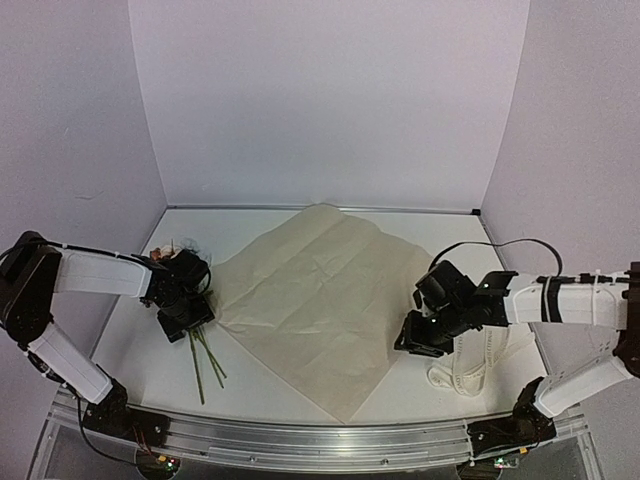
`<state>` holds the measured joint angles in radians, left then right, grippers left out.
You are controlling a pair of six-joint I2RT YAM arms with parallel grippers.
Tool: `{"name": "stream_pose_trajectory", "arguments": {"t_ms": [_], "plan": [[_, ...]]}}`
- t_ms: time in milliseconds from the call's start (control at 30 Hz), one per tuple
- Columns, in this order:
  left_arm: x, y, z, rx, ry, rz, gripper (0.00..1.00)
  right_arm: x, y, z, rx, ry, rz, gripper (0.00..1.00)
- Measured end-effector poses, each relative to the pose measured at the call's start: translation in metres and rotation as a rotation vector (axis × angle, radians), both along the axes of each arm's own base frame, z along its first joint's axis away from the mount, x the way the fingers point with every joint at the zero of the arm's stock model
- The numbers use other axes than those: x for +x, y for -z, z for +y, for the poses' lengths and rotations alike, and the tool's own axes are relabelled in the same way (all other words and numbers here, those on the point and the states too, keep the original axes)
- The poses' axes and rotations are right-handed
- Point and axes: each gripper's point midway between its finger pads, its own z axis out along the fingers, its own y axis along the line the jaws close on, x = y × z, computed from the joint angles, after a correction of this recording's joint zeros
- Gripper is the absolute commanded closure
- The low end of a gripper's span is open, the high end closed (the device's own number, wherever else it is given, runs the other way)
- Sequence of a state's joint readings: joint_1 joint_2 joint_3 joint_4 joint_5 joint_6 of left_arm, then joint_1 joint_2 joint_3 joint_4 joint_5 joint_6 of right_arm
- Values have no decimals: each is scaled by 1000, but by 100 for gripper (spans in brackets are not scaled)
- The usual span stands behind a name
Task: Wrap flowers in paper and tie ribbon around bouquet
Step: Pick up the fake flower from the corner of the board.
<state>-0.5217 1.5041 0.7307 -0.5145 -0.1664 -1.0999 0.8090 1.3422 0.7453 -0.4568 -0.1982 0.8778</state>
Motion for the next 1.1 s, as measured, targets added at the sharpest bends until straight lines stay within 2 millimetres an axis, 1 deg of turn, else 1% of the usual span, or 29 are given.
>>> {"name": "stream_pose_trajectory", "arguments": {"t_ms": [100,200,300,367,467,500,567,733,933,1100], "plan": [[3,4,-1,8,14,-1,36,-2,0,25,9,-67,26,72],[5,4,-1,14,24,-8,40,-7,6,49,11,-132,54,77],[8,5,-1,24,27,-14,45,-11,18,70,7,-183,79,80],[10,5,-2,29,33,-20,48,-13,29,80,-1,-203,91,83],[13,5,-1,40,40,-24,54,-16,45,84,-23,-215,115,86],[13,6,-1,45,42,-24,58,-16,50,83,-31,-214,122,87],[14,7,1,59,44,-24,63,-16,55,84,-38,-213,131,87],[18,8,4,85,41,-27,81,-13,55,89,-25,-200,121,88],[21,9,7,118,51,-32,99,-13,56,94,-11,-190,120,91],[21,8,8,133,65,-28,100,-14,56,99,-1,-183,121,92]]}}
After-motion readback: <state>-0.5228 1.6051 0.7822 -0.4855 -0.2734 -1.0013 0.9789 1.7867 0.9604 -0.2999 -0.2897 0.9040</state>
